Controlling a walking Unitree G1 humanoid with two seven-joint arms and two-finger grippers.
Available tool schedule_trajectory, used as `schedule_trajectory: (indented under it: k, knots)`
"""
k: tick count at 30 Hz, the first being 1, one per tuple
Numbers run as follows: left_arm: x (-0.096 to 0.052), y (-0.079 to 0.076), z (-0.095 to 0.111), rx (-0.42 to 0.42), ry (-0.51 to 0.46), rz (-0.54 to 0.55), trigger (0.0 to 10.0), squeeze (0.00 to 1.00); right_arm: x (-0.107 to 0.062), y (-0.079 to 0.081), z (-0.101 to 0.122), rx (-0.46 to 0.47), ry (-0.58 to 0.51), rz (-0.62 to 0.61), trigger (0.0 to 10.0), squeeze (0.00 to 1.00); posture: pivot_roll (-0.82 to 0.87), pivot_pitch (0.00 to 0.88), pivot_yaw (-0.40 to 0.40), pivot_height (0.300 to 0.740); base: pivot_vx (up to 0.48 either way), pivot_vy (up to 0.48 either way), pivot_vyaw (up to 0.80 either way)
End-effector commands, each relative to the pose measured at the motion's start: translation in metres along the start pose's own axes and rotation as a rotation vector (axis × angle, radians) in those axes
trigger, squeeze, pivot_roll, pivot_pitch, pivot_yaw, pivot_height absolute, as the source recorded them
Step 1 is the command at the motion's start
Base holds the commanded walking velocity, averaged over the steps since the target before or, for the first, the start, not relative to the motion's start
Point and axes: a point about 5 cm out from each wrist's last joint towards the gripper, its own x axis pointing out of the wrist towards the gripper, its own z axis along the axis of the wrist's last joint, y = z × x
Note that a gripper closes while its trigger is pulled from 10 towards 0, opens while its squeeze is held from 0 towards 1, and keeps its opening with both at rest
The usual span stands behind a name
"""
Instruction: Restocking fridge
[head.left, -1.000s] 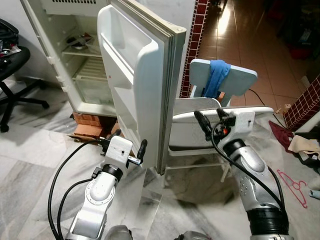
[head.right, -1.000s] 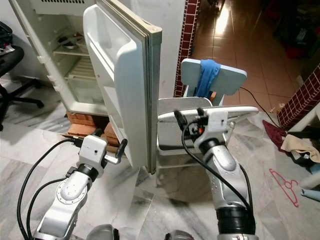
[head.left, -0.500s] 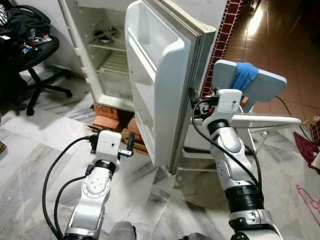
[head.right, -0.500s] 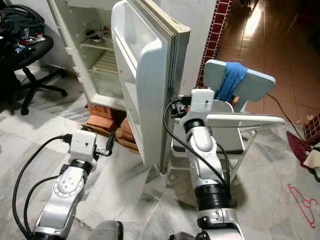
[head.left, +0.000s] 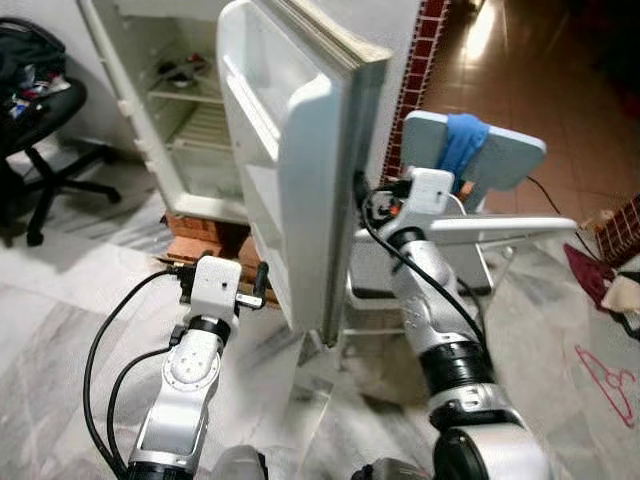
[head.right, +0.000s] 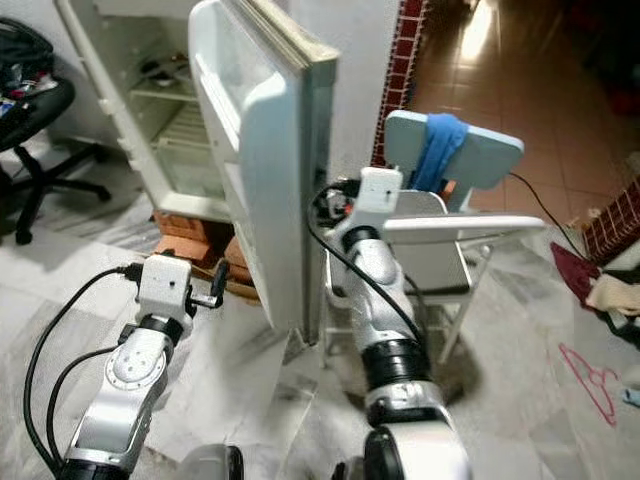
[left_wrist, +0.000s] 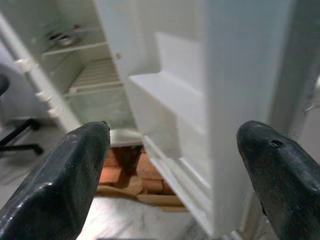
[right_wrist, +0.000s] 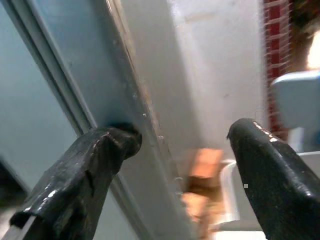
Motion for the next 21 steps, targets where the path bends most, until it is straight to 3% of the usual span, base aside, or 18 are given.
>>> schedule_trajectory:
  k: [1, 2, 3, 5, 7, 9, 10, 12, 13, 14, 15, 18, 20, 21]
  knots:
    - [0.0, 0.0, -0.003, 0.005, 0.017, -0.008, 10.0, 0.0, 0.01, 0.045, 0.021, 0.087, -0.071, 0.237, 10.0, 0.0, 0.08, 0.02, -0.022, 0.74, 0.0, 0.0, 0.0]
    - [0.0, 0.0, -0.003, 0.006, 0.016, -0.009, 10.0, 0.0, 0.008, 0.054, 0.022, 0.124, -0.074, 0.299, 10.0, 0.0, 0.08, 0.02, -0.022, 0.74, 0.0, 0.0, 0.0]
    - [-0.001, 0.0, -0.003, 0.005, 0.015, -0.011, 10.0, 0.0, 0.001, 0.068, 0.022, 0.207, -0.055, 0.435, 10.0, 0.0, 0.09, 0.022, -0.025, 0.74, 0.0, 0.0, 0.0]
    - [-0.002, 0.0, -0.003, 0.004, 0.016, -0.012, 10.0, 0.0, -0.011, 0.076, 0.017, 0.216, -0.016, 0.566, 10.0, 0.0, 0.09, 0.023, -0.026, 0.74, 0.0, 0.0, 0.0]
    - [-0.003, 0.0, -0.003, 0.004, 0.017, -0.013, 10.0, 0.0, -0.018, 0.072, 0.01, 0.178, 0.014, 0.59, 10.0, 0.0, 0.09, 0.024, -0.026, 0.74, 0.0, 0.0, 0.0]
    - [-0.003, -0.001, -0.004, -0.001, 0.02, -0.019, 10.0, 0.0, -0.019, 0.039, -0.007, 0.049, 0.042, 0.399, 10.0, 0.0, 0.08, 0.028, -0.026, 0.74, 0.0, 0.0, 0.0]
    - [-0.003, -0.001, -0.004, -0.001, 0.02, -0.019, 10.0, 0.0, -0.019, 0.039, -0.007, 0.049, 0.042, 0.399, 10.0, 0.0, 0.08, 0.028, -0.026, 0.74, 0.0, 0.0, 0.0]
    - [-0.003, -0.002, -0.004, -0.004, 0.021, -0.028, 10.0, 0.0, -0.023, 0.015, -0.01, 0.026, 0.048, 0.289, 10.0, 0.0, 0.07, 0.031, -0.021, 0.74, 0.0, 0.0, 0.0]
    - [-0.003, -0.002, -0.004, -0.004, 0.021, -0.028, 10.0, 0.0, -0.023, 0.015, -0.01, 0.026, 0.048, 0.289, 10.0, 0.0, 0.07, 0.031, -0.021, 0.74, 0.0, 0.0, 0.0]
    - [-0.003, -0.003, -0.004, -0.005, 0.021, -0.032, 10.0, 0.0, -0.027, 0.003, -0.011, 0.024, 0.049, 0.234, 10.0, 0.73, 0.07, 0.031, -0.021, 0.74, 0.0, 0.0, 0.0]
    - [-0.003, -0.003, -0.004, -0.006, 0.021, -0.035, 10.0, 0.0, -0.03, -0.003, -0.01, 0.018, 0.05, 0.214, 10.0, 1.0, 0.07, 0.033, -0.018, 0.74, 0.0, 0.0, 0.0]
    - [-0.003, -0.004, -0.004, -0.026, 0.018, -0.043, 10.0, 0.0, -0.046, -0.022, -0.011, -0.048, 0.057, 0.145, 10.0, 1.0, 0.06, 0.035, -0.021, 0.74, 0.0, 0.0, 0.0]
    - [-0.003, -0.004, -0.003, -0.033, 0.018, -0.043, 10.0, 0.0, -0.048, -0.025, -0.012, -0.059, 0.057, 0.132, 10.0, 1.0, 0.06, 0.035, -0.021, 0.74, 0.0, 0.0, 0.0]
    - [-0.003, -0.004, -0.003, -0.054, 0.016, -0.037, 10.0, 0.0, -0.057, -0.038, -0.014, -0.135, 0.048, 0.069, 10.0, 1.0, 0.06, 0.039, -0.035, 0.74, 0.0, 0.0, 0.0]
